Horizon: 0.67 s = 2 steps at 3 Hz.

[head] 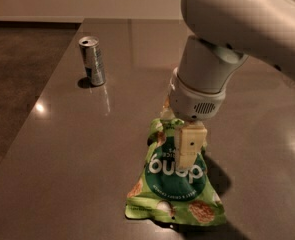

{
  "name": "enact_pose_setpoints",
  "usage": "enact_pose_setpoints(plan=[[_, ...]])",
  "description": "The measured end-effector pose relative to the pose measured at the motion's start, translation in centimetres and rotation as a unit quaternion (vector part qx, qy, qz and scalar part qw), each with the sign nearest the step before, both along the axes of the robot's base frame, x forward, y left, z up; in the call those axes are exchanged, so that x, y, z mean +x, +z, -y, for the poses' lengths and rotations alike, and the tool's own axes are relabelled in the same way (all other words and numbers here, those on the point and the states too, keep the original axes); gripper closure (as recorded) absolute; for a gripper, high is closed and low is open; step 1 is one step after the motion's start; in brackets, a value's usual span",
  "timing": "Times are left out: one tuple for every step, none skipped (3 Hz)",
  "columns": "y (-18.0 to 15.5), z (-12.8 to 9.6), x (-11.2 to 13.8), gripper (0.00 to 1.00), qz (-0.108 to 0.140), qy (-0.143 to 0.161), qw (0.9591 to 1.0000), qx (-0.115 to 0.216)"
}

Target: Move green rice chip bag near redbull can

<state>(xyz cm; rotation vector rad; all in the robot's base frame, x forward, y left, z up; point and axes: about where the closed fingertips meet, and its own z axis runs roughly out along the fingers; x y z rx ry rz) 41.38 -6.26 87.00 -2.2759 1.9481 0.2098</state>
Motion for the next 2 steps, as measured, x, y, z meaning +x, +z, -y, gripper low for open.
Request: enact_pose_setpoints(plan=[[0.6,0.0,0.6,0.65,-0.007,-0.018,0.9998,0.006],[2.2,-0.9,1.6,0.88,-0.016,-0.033,0.9989,0.028]])
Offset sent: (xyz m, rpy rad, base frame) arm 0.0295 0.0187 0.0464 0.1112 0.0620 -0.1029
